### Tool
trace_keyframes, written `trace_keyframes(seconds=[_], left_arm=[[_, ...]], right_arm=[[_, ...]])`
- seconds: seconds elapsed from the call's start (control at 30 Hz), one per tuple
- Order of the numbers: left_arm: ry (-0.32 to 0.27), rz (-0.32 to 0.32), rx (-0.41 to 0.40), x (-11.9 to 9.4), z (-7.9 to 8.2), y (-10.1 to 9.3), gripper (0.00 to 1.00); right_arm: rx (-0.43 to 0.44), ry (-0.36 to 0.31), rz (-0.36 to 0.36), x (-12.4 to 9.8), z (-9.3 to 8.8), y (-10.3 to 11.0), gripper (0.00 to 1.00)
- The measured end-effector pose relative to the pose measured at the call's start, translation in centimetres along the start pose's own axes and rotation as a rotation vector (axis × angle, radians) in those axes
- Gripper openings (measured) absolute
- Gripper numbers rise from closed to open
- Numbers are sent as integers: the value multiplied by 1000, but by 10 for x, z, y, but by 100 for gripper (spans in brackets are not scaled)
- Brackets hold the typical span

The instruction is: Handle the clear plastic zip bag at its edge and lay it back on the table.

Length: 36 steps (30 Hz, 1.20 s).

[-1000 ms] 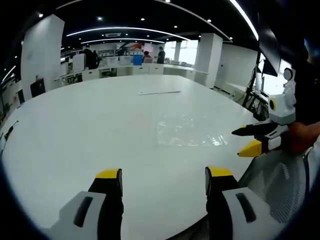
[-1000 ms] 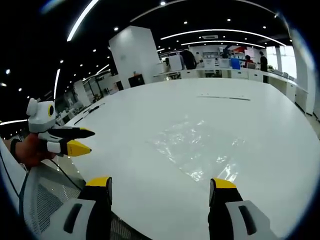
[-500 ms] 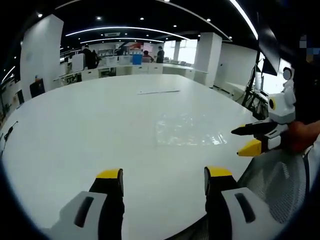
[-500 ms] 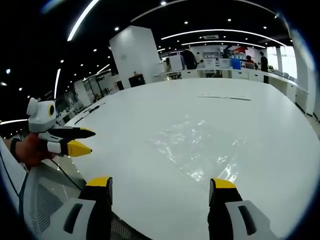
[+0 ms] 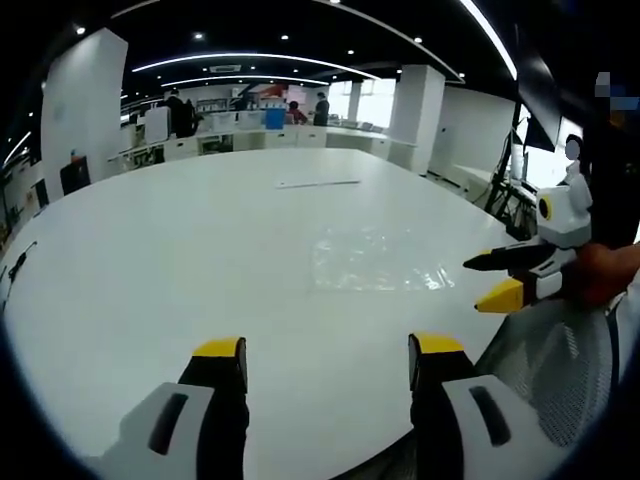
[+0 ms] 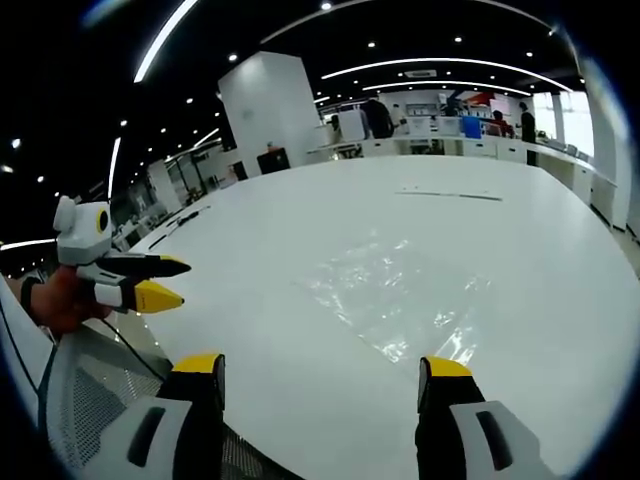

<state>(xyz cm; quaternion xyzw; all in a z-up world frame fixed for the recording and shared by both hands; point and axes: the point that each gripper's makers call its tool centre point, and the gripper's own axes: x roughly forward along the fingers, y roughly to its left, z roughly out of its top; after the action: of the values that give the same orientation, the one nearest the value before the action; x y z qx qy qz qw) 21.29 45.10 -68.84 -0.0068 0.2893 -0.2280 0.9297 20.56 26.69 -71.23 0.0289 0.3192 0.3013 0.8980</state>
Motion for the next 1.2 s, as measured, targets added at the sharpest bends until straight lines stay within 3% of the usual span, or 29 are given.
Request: trace_keyframes(seconds=[1.2], left_arm=[[-1,-3,1,2,-1,2,64]], right_arm=[[-2,7,10,1,-1,1,78]])
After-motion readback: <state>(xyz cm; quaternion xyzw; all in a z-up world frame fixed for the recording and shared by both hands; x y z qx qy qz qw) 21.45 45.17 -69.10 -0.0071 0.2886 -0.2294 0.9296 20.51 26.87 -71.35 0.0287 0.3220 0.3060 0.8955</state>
